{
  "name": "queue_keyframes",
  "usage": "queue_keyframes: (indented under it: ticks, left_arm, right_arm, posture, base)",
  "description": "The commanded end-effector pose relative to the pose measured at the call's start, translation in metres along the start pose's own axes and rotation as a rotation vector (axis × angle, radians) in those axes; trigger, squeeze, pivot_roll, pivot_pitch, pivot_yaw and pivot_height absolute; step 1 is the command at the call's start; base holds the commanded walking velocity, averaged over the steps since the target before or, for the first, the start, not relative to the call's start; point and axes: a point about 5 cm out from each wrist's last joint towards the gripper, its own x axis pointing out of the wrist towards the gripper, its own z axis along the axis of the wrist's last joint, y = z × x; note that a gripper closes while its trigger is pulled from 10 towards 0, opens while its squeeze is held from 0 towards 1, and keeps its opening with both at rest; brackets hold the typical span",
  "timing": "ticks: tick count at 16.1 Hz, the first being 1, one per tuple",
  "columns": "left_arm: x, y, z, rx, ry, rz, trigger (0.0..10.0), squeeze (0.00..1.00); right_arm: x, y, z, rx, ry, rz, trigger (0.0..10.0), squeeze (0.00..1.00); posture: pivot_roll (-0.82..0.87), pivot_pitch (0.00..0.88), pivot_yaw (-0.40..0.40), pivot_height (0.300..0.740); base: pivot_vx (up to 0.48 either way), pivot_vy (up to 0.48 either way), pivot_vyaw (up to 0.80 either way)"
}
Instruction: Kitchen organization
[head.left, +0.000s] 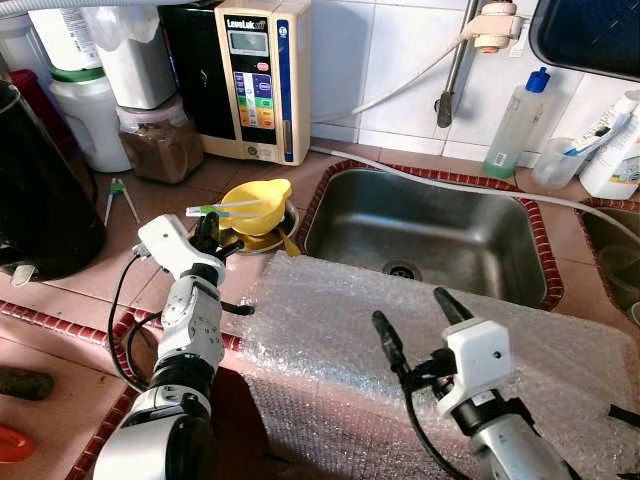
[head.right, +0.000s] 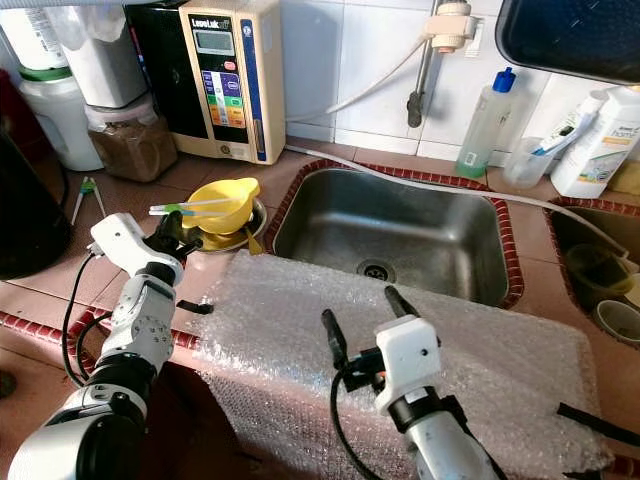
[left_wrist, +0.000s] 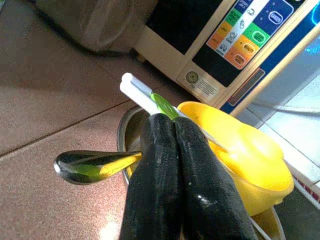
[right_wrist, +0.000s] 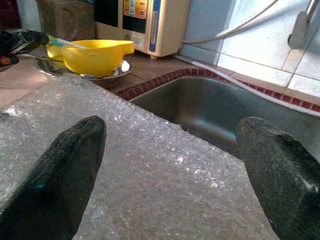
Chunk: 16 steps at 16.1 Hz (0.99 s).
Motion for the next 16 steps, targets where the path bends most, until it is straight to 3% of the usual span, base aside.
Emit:
queue_keyframes:
  ticks: [1, 2, 3, 4, 5, 6, 10, 16]
  left_arm:
    - [0.004, -0.006, 0.007, -0.016, -0.019, -0.015, 0.0, 0.0]
    - [0.005, -0.007, 0.007, 0.03, -0.005, -0.008, 1.4, 0.0]
    - [0.004, -0.009, 0.006, 0.044, 0.0, -0.013, 10.0, 0.89]
    - [0.003, -0.012, 0.006, 0.055, -0.007, -0.039, 10.0, 1.0]
    - [0.0, -0.018, 0.008, 0.132, -0.031, -0.105, 10.0, 1.0]
    - [0.0, -0.018, 0.008, 0.132, -0.031, -0.105, 10.0, 1.0]
    - [-0.02, -0.014, 0.018, 0.383, -0.103, -0.16, 10.0, 1.0]
    - [-0.058, -0.01, -0.001, 0.654, -0.02, -0.39, 10.0, 1.0]
  right_arm:
    - [0.0, 0.0, -0.001, -0.004, 0.004, -0.005, 10.0, 0.0]
    - [0.0, 0.0, -0.002, -0.005, 0.006, -0.003, 10.0, 0.0]
    - [0.0, 0.0, -0.002, -0.007, 0.008, -0.002, 10.0, 0.0]
    - [0.0, 0.0, -0.003, -0.008, 0.009, 0.0, 10.0, 0.0]
    - [0.0, 0.0, -0.003, -0.01, 0.011, 0.004, 10.0, 0.0]
    - [0.0, 0.0, -0.003, -0.01, 0.011, 0.004, 10.0, 0.0]
    - [0.0, -0.001, -0.004, -0.019, 0.013, 0.009, 10.0, 0.0]
    - [0.005, -0.005, -0.002, -0.04, -0.001, 0.015, 10.0, 0.0]
  posture:
    - [0.0, 0.0, 0.037, 0.74]
    - [0.0, 0.0, 0.035, 0.74]
    - [0.0, 0.0, 0.034, 0.74]
    - [0.0, 0.0, 0.033, 0.74]
    - [0.01, 0.0, 0.029, 0.74]
    - [0.01, 0.0, 0.029, 0.74]
    - [0.02, 0.0, 0.028, 0.74]
    - [0.04, 0.0, -0.005, 0.74]
  base:
    - [0.0, 0.0, 0.0]
    - [0.0, 0.0, 0.0]
    - [0.0, 0.0, 0.0]
    - [0.0, 0.0, 0.0]
    - [0.0, 0.0, 0.0]
    - [0.0, 0.0, 0.0]
    - [0.0, 0.0, 0.0]
    - [0.0, 0.0, 0.0]
